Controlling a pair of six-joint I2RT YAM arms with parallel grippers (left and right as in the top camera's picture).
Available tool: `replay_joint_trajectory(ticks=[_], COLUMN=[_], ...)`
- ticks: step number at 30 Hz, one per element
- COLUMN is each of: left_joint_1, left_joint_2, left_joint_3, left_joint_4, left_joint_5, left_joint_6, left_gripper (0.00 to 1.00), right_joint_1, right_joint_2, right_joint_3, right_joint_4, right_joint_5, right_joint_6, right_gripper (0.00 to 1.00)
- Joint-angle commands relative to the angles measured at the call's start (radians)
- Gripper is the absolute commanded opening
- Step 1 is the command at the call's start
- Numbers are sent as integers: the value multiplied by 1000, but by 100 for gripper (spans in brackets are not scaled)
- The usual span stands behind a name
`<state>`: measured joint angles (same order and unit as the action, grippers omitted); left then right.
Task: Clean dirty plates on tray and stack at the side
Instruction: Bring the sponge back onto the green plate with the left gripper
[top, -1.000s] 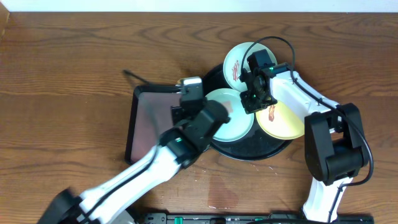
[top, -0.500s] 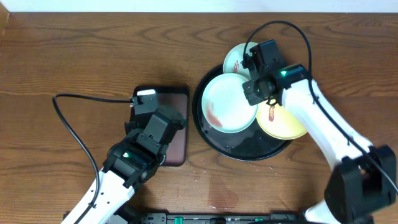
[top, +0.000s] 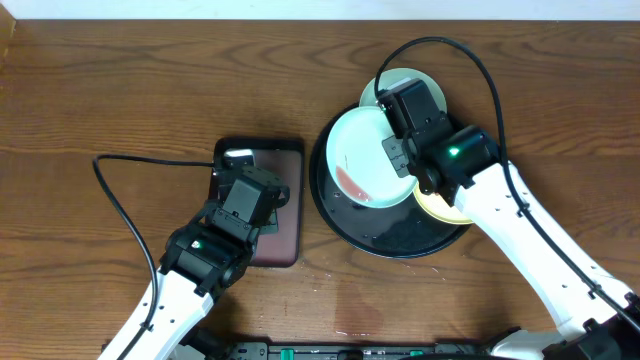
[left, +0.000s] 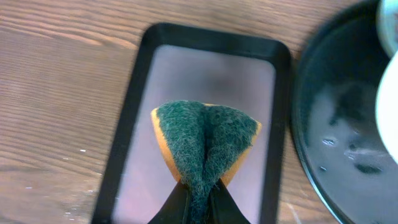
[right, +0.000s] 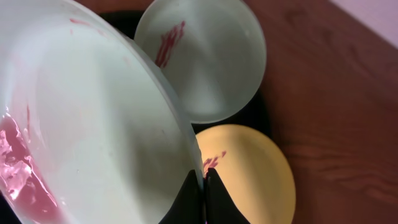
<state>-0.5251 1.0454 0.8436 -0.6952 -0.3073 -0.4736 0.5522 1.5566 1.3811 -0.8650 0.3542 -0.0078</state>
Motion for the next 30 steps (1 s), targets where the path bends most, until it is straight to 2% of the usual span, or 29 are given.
replay_joint_trajectory(ticks=[1, 6, 9, 13, 18, 23, 30], left_joint_1=[5, 5, 3, 3, 2, 2, -1], left_joint_2=[1, 2, 16, 66, 174, 323, 515], left_joint_3=[-6, -7, -10, -10, -10, -10, -9], left_joint_4=[13, 106, 175, 231, 308, 480, 629], left_joint_5=[92, 249, 267, 267, 314, 449, 484], left_joint_6=[1, -3, -19, -114, -214, -222, -322], left_gripper=[8, 8, 8, 8, 8, 8, 8], right_joint_1=[1, -32, -67, -117, -174, -207, -213], right_joint_2=[43, 184, 272, 360, 417, 432, 481], right_joint_3=[11, 11, 11, 11, 11, 11, 11], right_joint_4=[-9, -15, -11, -10, -6, 23, 32], right_joint_5=[-27, -177, -234, -285, -310, -412, -362], right_joint_6=[23, 10, 10, 10, -18, -42, -46], right_gripper=[1, 1, 1, 1, 1, 1, 1])
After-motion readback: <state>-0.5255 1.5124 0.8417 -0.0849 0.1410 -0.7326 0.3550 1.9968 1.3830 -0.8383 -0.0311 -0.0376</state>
